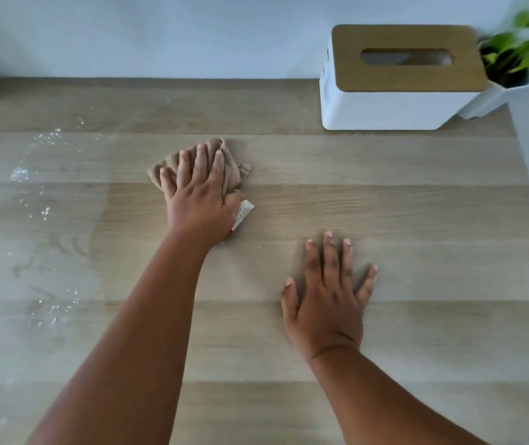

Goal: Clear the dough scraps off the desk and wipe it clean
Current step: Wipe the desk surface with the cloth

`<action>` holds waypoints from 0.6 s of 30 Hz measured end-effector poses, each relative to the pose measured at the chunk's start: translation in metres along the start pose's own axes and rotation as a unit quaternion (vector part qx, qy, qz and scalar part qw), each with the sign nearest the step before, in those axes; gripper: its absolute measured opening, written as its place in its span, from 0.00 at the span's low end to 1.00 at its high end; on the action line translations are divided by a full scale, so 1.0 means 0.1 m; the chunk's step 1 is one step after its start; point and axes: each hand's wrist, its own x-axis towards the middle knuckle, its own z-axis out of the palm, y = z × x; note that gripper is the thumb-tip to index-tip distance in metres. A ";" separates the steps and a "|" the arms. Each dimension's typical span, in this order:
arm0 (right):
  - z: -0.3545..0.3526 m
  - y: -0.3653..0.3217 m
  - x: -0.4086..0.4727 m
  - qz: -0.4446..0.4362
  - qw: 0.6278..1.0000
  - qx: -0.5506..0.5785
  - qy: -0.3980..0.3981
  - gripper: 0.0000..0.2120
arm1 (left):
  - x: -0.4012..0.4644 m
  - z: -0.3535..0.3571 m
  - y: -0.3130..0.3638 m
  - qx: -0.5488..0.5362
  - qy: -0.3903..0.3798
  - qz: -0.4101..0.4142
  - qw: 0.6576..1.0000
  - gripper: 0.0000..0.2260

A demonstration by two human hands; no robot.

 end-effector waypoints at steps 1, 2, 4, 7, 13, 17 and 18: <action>-0.01 0.00 0.00 0.000 1.000 0.001 -0.006 0.36 | 0.15 0.00 0.14 0.006 -0.005 0.013 1.000 0.37; -0.01 0.00 0.00 -0.001 1.000 0.003 -0.009 0.36 | 0.25 0.01 0.28 0.015 -0.008 0.036 0.999 0.36; -0.02 0.00 0.00 0.000 1.000 0.006 -0.010 0.36 | 0.30 0.05 0.55 0.041 -0.015 0.107 0.993 0.34; -0.04 0.01 0.00 0.001 1.000 0.006 -0.016 0.37 | 0.02 0.12 0.75 0.076 -0.032 0.244 0.966 0.34; -0.06 0.01 0.00 -0.009 1.000 0.009 -0.018 0.36 | -0.83 0.14 0.09 0.009 0.009 0.230 0.973 0.33; -0.08 0.00 0.00 -0.007 1.000 0.012 -0.028 0.36 | -1.03 0.04 -0.57 -0.016 0.043 0.111 0.993 0.34; -0.08 0.00 0.00 -0.008 0.999 0.011 -0.032 0.36 | -0.99 0.01 -0.66 -0.019 0.045 0.074 0.996 0.34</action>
